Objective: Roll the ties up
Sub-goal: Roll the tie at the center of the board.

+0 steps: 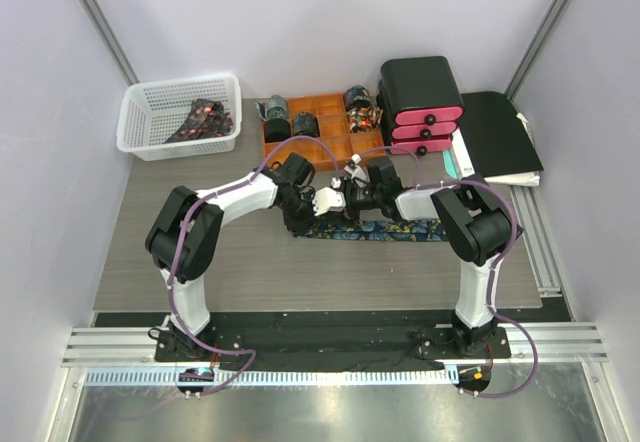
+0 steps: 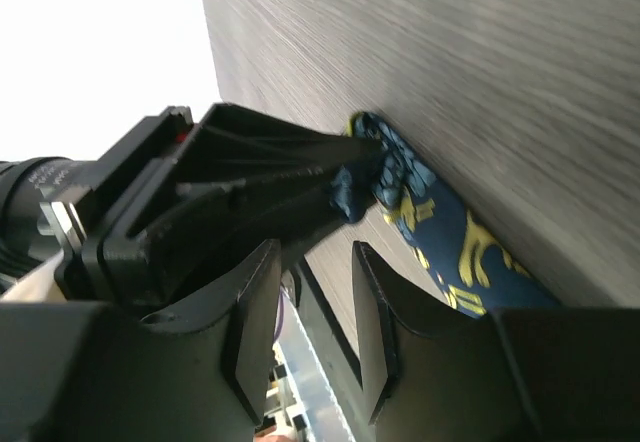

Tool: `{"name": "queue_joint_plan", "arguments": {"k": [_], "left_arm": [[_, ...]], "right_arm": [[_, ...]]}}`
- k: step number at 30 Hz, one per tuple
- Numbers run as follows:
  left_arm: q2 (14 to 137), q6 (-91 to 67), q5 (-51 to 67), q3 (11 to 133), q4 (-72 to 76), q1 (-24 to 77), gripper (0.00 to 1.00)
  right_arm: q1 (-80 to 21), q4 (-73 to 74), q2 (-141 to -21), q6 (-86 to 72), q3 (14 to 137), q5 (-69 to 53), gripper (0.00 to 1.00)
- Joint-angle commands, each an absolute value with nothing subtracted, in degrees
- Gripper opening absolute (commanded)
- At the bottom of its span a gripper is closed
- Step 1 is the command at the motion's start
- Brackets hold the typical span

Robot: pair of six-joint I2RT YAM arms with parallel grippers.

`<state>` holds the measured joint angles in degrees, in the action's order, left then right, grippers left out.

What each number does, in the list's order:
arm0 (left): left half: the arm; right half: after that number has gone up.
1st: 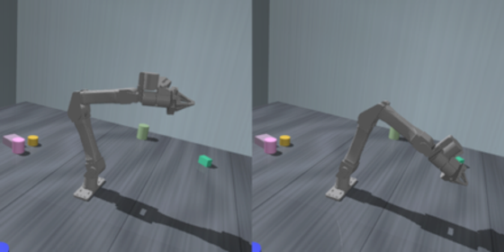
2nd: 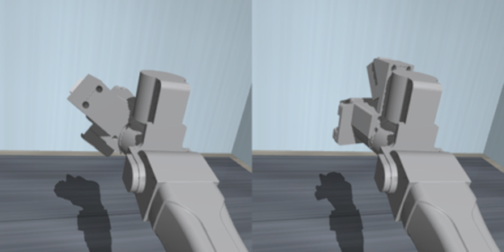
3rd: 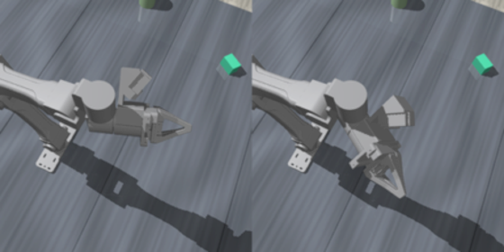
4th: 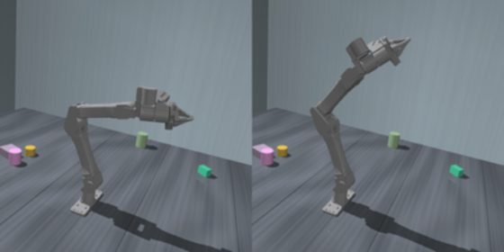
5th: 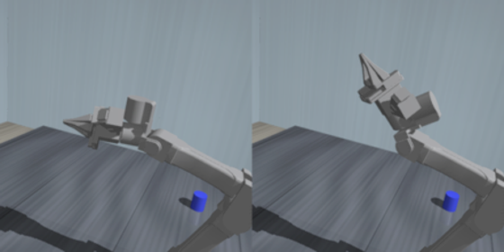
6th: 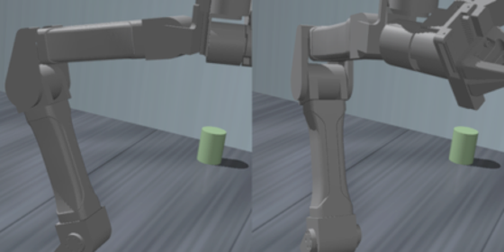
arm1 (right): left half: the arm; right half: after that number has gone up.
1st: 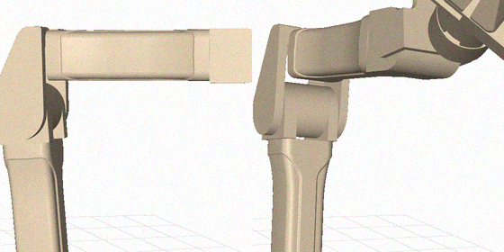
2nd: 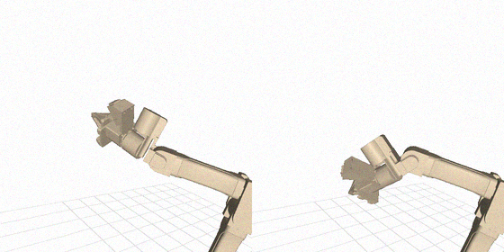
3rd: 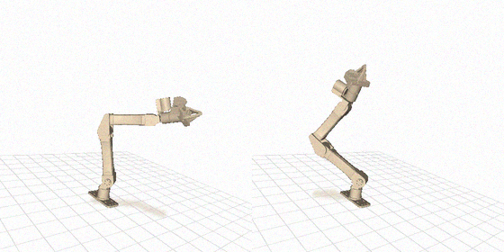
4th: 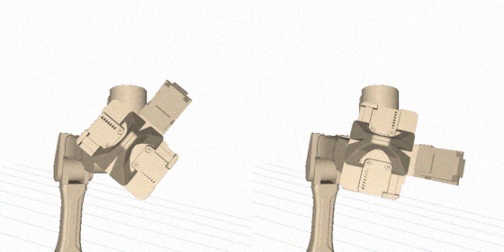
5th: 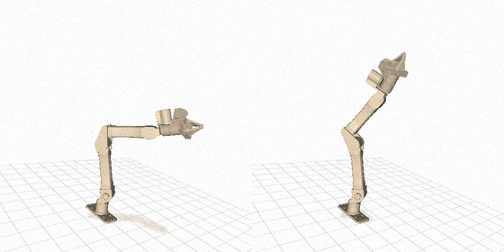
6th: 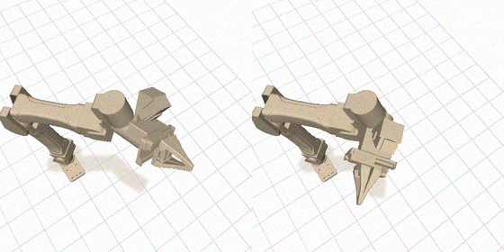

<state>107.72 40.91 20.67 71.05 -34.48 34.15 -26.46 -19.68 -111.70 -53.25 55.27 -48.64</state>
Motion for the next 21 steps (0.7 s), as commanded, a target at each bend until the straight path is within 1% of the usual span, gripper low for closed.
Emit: {"name": "queue_joint_plan", "arguments": {"k": [1, 13, 16, 19, 20, 21], "left_arm": [[111.27, 40.25, 21.27, 69.17, -39.20, 34.89, 0.26], [110.92, 40.69, 21.71, 68.82, -39.37, 34.89, 0.26], [110.92, 40.69, 21.62, 68.73, -39.29, 34.89, 0.26], [111.01, 40.69, 21.62, 68.73, -39.20, 34.89, 0.27], [110.92, 40.78, 21.53, 68.73, -39.20, 34.89, 0.27], [110.92, 40.78, 21.53, 68.56, -39.20, 34.89, 0.27]], "right_arm": [[-27.85, -29.08, -113.11, -54.93, 54.84, -47.11, 0.41], [-30.06, -30.58, -117.51, -55.37, 56.42, -45.88, 0.41], [-30.59, -31.03, -117.77, -55.72, 56.60, -45.70, 0.39], [-30.67, -29.19, -117.95, -54.59, 56.78, -45.18, 0.33], [-30.67, -28.74, -117.95, -54.41, 56.95, -45.26, 0.26], [-30.67, -28.31, -117.86, -54.14, 56.95, -45.35, 0.22]]}}
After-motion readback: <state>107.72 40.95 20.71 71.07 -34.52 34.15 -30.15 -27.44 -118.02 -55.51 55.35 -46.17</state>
